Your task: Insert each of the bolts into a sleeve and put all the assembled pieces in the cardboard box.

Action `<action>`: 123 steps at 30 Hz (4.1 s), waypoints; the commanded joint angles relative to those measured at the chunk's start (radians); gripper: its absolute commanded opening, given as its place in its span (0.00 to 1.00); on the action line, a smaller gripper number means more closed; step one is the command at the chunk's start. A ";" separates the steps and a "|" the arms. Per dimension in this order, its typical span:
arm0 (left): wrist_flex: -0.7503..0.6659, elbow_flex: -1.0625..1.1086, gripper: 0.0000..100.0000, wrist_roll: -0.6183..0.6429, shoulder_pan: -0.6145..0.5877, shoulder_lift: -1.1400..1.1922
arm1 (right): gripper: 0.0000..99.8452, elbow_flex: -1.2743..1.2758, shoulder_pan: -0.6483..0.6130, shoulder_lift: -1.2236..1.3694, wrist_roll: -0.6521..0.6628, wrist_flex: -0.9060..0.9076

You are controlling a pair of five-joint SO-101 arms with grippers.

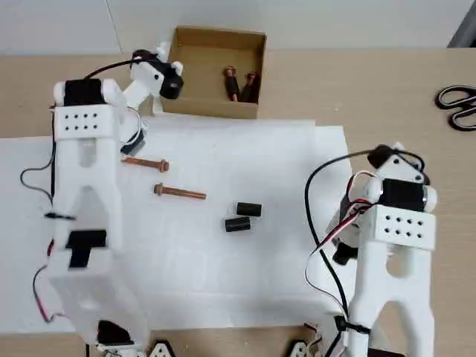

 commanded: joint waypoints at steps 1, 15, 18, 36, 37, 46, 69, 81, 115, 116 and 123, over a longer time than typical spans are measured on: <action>0.011 0.074 0.00 0.086 0.023 -0.203 | 0.00 -0.084 0.004 -0.031 0.054 0.018; 0.011 0.237 0.00 0.646 0.176 -0.638 | 0.00 -0.103 -0.421 -0.036 0.126 -0.047; 0.011 0.237 0.00 0.701 0.210 -0.730 | 0.00 -0.101 -0.509 -0.114 0.126 -0.039; -0.074 0.751 0.00 0.993 0.218 -1.372 | 0.00 0.094 -0.622 -0.648 0.155 -0.035; -0.083 0.783 0.00 1.011 0.218 -1.401 | 0.00 0.109 -0.641 -0.664 0.164 -0.044; -0.259 1.079 0.00 1.040 0.218 -1.708 | 0.00 0.269 -0.828 -0.862 0.170 -0.157; -0.427 1.440 0.00 1.168 0.219 -2.058 | 0.00 0.756 -1.059 -1.102 0.299 -0.687; -0.654 1.578 0.00 1.169 0.462 -2.059 | 0.00 0.763 -1.059 -1.095 0.299 -0.723; -0.563 1.508 0.00 1.169 0.591 -2.053 | 0.00 0.760 -1.043 -1.104 0.305 -0.723; -0.565 1.509 0.00 1.169 0.591 -2.053 | 0.00 0.758 -1.043 -1.104 0.304 -0.723; -0.569 1.540 0.00 1.194 0.595 -2.053 | 0.00 0.720 -1.047 -1.104 0.304 -0.725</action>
